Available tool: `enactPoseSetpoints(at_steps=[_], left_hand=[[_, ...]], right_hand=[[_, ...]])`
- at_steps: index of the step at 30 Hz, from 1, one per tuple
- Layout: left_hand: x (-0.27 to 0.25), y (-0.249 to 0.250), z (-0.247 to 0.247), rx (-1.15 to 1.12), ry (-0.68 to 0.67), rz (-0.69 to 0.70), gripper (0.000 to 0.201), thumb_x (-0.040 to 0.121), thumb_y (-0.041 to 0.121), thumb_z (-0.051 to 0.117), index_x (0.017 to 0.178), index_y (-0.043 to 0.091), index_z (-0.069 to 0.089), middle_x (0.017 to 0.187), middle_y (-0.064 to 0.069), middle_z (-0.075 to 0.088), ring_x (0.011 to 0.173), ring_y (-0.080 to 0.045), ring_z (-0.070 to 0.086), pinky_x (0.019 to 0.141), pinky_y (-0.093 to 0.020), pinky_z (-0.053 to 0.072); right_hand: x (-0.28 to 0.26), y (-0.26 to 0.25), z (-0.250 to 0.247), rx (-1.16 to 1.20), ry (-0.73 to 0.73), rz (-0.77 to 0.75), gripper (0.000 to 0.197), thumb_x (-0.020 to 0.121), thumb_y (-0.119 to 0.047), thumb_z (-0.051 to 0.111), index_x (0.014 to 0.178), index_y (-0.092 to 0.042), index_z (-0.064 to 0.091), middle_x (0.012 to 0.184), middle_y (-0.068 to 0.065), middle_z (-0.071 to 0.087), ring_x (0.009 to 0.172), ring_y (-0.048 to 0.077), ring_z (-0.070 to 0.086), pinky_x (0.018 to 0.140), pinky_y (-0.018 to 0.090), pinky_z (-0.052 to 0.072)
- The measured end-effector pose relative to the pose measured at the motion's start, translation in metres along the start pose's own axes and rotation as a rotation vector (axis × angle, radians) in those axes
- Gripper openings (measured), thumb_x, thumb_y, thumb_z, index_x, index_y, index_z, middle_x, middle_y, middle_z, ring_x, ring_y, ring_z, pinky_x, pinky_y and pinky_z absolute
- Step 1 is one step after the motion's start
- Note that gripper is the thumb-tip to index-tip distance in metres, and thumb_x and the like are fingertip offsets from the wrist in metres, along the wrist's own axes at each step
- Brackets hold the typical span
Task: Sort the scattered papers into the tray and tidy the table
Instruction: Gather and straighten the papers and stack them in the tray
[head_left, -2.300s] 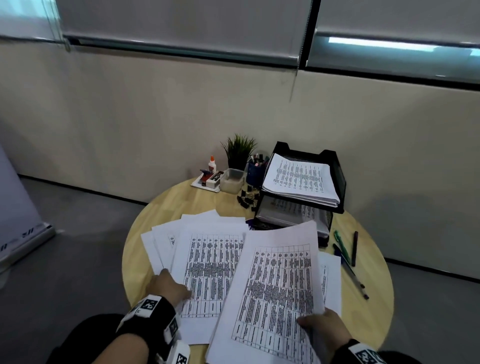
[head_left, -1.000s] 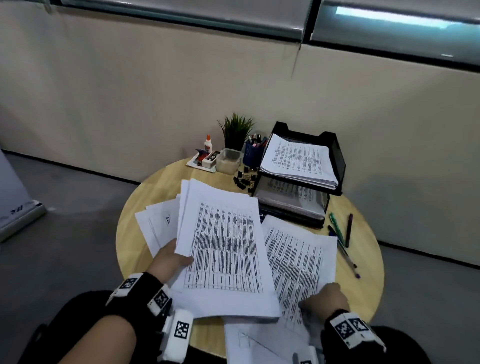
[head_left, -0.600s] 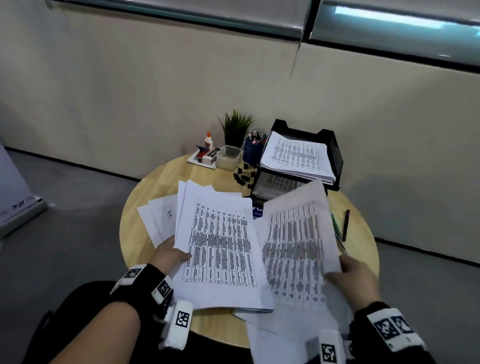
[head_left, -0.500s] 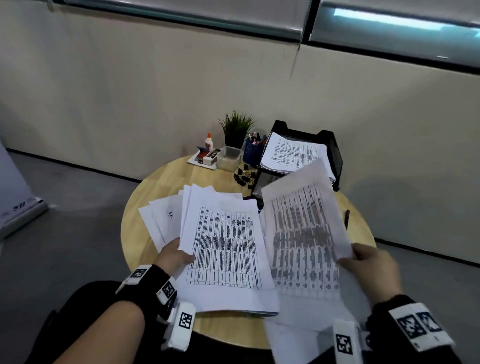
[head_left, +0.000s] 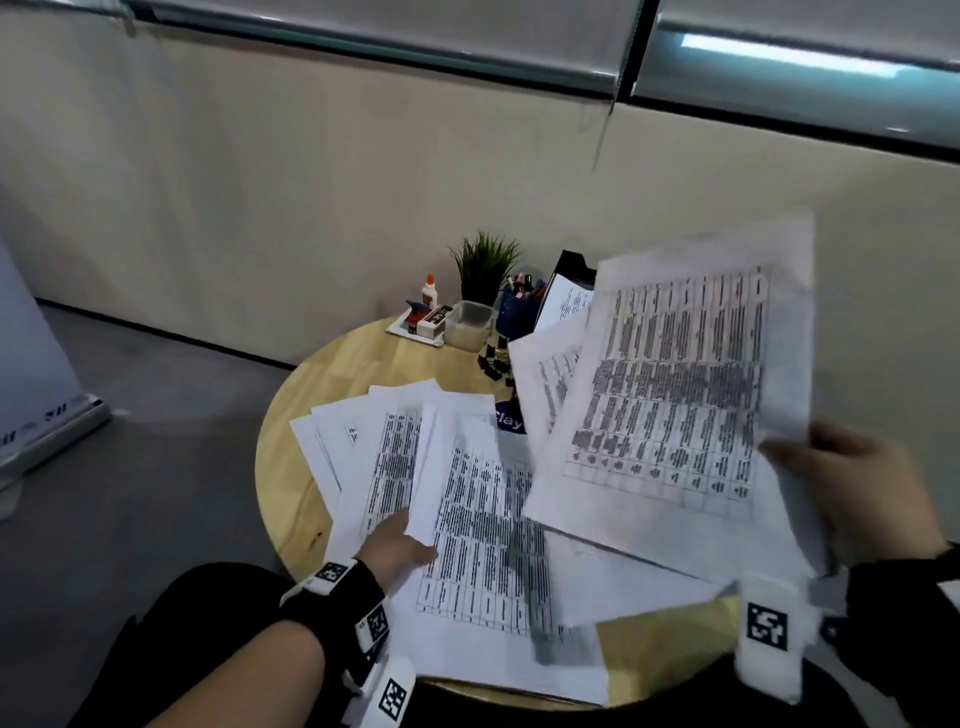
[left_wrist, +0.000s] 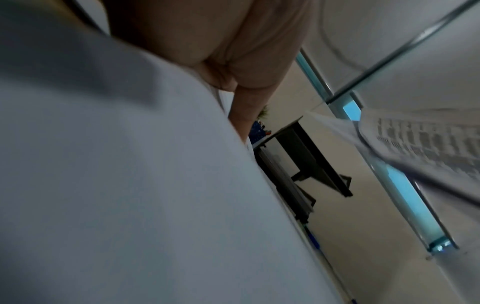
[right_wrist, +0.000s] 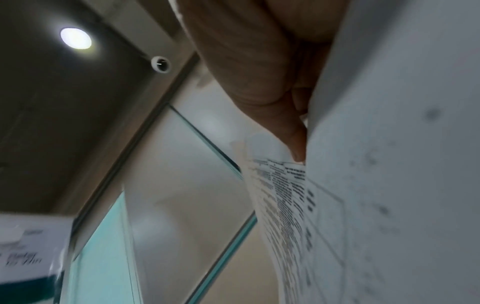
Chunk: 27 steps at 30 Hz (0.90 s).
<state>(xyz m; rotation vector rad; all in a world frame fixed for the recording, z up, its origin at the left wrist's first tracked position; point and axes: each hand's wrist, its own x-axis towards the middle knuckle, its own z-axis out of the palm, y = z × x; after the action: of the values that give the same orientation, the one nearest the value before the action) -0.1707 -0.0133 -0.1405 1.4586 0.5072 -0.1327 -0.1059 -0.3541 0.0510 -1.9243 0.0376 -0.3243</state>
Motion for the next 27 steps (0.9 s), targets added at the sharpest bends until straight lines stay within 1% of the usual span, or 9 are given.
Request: enactPoseSetpoints(at_steps=[2, 4, 7, 9, 13, 18, 22, 25, 27], left_hand=[[-0.001, 0.002, 0.001, 0.027, 0.008, -0.013, 0.068, 0.068, -0.003, 0.071, 0.13, -0.006, 0.044, 0.127, -0.017, 0.054, 0.117, -0.031, 0.051, 0.1, -0.036, 0.038], [0.002, -0.001, 0.0, 0.044, 0.001, -0.006, 0.061, 0.065, 0.004, 0.07, 0.122, -0.004, 0.051, 0.115, -0.014, 0.061, 0.099, -0.025, 0.057, 0.088, -0.031, 0.044], [0.006, -0.004, -0.001, 0.01, -0.01, 0.0, 0.037, 0.065, 0.01, 0.062, 0.102, 0.003, 0.059, 0.098, -0.013, 0.065, 0.091, -0.021, 0.055, 0.073, -0.026, 0.042], [0.002, 0.001, 0.004, -0.044, 0.006, -0.009, 0.026, 0.07, 0.022, 0.06, 0.094, 0.013, 0.058, 0.097, -0.002, 0.061, 0.098, -0.02, 0.053, 0.08, -0.028, 0.04], [0.007, -0.002, 0.003, -0.147, 0.089, -0.053, 0.061, 0.097, 0.024, 0.05, 0.145, -0.001, 0.021, 0.151, -0.012, 0.028, 0.14, -0.024, 0.029, 0.112, -0.029, 0.022], [0.008, -0.005, -0.002, -0.093, -0.021, -0.051, 0.086, 0.067, 0.023, 0.08, 0.138, -0.002, 0.038, 0.143, -0.012, 0.044, 0.122, -0.023, 0.05, 0.108, -0.033, 0.036], [0.01, -0.008, -0.004, -0.131, -0.037, -0.041, 0.111, 0.051, 0.032, 0.086, 0.143, 0.002, 0.032, 0.146, -0.013, 0.041, 0.13, -0.028, 0.045, 0.113, -0.042, 0.032], [0.001, 0.002, 0.002, -0.146, -0.048, -0.038, 0.064, 0.08, 0.014, 0.073, 0.136, 0.007, 0.041, 0.136, -0.002, 0.05, 0.121, -0.019, 0.049, 0.103, -0.027, 0.035], [-0.006, 0.009, 0.007, -0.12, -0.089, -0.015, 0.036, 0.087, 0.002, 0.062, 0.12, 0.012, 0.05, 0.124, 0.0, 0.056, 0.102, -0.014, 0.057, 0.089, -0.02, 0.044]], right_hand=[[-0.013, 0.017, 0.017, 0.132, -0.024, 0.116, 0.01, 0.084, 0.003, 0.061, 0.092, 0.005, 0.066, 0.043, -0.004, 0.06, 0.034, 0.002, 0.046, 0.037, 0.011, 0.038], [-0.026, 0.043, 0.036, 0.213, -0.062, 0.22, 0.015, 0.084, 0.005, 0.06, 0.096, 0.003, 0.068, 0.061, 0.005, 0.071, 0.045, 0.011, 0.06, 0.056, 0.026, 0.056], [-0.046, 0.084, 0.064, 0.283, -0.061, 0.341, 0.018, 0.086, 0.007, 0.055, 0.092, -0.004, 0.067, 0.066, 0.001, 0.073, 0.06, 0.024, 0.066, 0.068, 0.037, 0.056], [-0.059, 0.108, 0.083, 0.261, -0.035, 0.426, 0.019, 0.088, 0.007, 0.053, 0.084, -0.007, 0.066, 0.064, 0.002, 0.071, 0.068, 0.028, 0.063, 0.081, 0.043, 0.053], [-0.069, 0.136, 0.105, 0.126, -0.148, 0.532, 0.017, 0.091, -0.001, 0.053, 0.075, -0.001, 0.06, 0.07, 0.015, 0.06, 0.065, 0.025, 0.053, 0.071, 0.037, 0.046], [-0.046, 0.145, 0.1, -0.043, -0.145, 0.56, 0.034, 0.094, -0.005, 0.049, 0.062, -0.013, 0.045, 0.056, 0.004, 0.042, 0.054, 0.021, 0.038, 0.056, 0.03, 0.03], [-0.027, 0.155, 0.083, -0.196, -0.161, 0.505, 0.016, 0.094, -0.007, 0.047, 0.085, -0.001, 0.059, 0.07, 0.009, 0.052, 0.071, 0.026, 0.047, 0.063, 0.029, 0.034], [-0.025, 0.149, 0.081, -0.264, -0.248, 0.481, 0.017, 0.093, -0.005, 0.051, 0.078, -0.009, 0.059, 0.073, 0.007, 0.055, 0.075, 0.025, 0.051, 0.073, 0.03, 0.041], [-0.026, 0.143, 0.086, -0.329, -0.262, 0.42, 0.022, 0.09, -0.003, 0.052, 0.069, -0.007, 0.056, 0.062, 0.007, 0.052, 0.064, 0.024, 0.049, 0.062, 0.028, 0.038]])
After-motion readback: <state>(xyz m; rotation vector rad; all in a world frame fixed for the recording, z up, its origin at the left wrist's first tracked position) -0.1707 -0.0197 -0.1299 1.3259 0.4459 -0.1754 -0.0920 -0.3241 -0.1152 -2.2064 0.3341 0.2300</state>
